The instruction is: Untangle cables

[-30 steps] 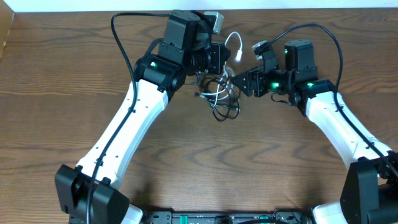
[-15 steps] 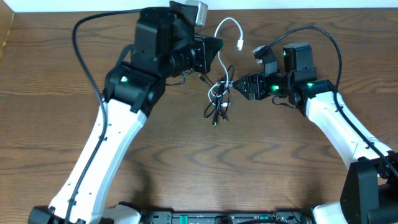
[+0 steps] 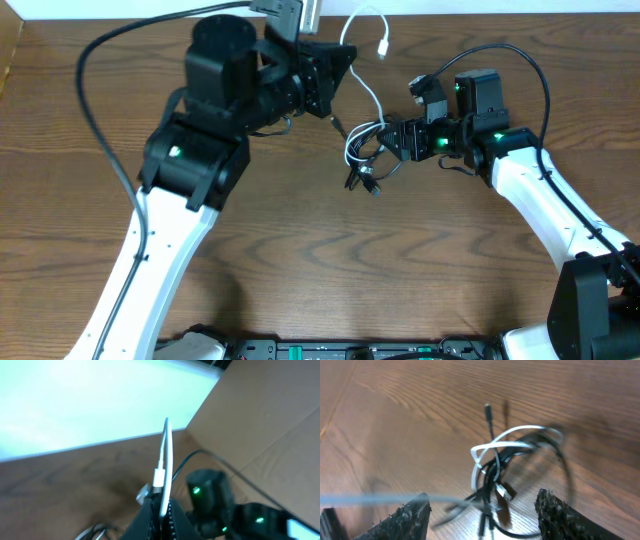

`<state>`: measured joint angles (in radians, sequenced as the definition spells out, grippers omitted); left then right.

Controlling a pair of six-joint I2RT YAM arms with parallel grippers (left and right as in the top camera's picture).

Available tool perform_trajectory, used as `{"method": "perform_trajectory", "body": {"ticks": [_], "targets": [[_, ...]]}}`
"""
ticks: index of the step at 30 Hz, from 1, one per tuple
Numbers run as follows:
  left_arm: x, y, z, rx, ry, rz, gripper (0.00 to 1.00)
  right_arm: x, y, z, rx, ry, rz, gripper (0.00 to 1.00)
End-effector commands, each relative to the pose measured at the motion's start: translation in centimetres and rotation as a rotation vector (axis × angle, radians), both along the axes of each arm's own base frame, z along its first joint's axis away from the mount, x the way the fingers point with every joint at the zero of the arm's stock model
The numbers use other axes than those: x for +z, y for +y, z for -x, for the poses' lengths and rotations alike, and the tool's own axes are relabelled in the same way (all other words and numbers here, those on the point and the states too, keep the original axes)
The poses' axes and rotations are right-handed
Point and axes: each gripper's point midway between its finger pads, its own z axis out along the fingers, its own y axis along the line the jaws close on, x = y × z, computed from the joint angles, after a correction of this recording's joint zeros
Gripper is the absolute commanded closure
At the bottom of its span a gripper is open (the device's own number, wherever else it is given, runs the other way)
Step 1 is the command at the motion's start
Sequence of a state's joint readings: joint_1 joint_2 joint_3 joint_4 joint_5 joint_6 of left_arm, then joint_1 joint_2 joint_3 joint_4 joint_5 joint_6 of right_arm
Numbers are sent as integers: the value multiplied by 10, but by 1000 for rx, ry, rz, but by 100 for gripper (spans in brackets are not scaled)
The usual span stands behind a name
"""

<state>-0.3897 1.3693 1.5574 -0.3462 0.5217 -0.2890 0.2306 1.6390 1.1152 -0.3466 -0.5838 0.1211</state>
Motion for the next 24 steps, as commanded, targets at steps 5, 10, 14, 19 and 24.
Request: {"method": "perform_trajectory", "body": {"ticks": [5, 10, 14, 19, 24], "targets": [[55, 15, 19, 42, -171, 65, 92, -17, -27, -9, -192, 71, 100, 34], [76, 30, 23, 116, -237, 84, 93, -18, -25, -8, -195, 76, 102, 32], [90, 34, 31, 125, -280, 103, 93, -15, -21, -8, -178, 72, 82, 32], [99, 37, 37, 125, -305, 116, 93, -4, -6, -7, -146, 76, -10, 34], [93, 35, 34, 125, -286, 107, 92, 1, 7, -7, -173, 103, -58, 40]]}}
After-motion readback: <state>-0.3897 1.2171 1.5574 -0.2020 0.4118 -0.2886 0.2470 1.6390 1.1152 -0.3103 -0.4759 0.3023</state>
